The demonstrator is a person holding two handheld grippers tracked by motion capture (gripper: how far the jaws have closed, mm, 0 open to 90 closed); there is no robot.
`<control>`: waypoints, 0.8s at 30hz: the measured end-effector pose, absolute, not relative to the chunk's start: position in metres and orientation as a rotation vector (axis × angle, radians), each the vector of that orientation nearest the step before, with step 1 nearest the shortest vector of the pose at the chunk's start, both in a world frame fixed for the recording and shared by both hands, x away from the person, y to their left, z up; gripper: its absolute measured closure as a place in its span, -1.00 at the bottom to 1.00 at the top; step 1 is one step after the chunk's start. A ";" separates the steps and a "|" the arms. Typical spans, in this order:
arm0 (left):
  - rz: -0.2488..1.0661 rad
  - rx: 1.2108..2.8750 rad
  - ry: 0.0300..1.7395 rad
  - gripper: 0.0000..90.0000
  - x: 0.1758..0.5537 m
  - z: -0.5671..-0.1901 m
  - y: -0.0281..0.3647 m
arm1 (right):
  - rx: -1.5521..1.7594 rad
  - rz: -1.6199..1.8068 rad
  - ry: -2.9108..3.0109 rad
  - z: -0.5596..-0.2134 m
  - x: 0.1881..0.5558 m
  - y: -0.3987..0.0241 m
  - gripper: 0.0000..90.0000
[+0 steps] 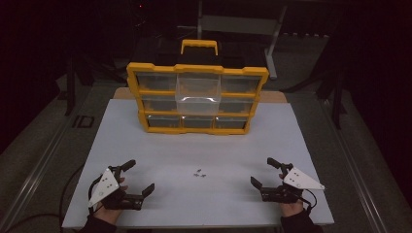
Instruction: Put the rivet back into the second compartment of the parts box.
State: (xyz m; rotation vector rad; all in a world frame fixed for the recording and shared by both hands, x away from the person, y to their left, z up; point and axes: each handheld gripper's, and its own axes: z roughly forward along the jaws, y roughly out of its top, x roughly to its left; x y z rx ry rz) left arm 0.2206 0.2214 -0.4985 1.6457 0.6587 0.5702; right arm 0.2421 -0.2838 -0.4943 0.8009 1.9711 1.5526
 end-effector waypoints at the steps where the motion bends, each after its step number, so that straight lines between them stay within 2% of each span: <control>1: 0.570 1.642 0.658 -1.00 0.220 -0.498 0.221 | 0.792 1.550 1.974 -0.495 0.242 -0.283 -0.80; 24: 0.529 1.631 0.625 -0.98 0.215 -0.493 0.222 | 0.793 1.570 1.953 -0.494 0.240 -0.286 -0.80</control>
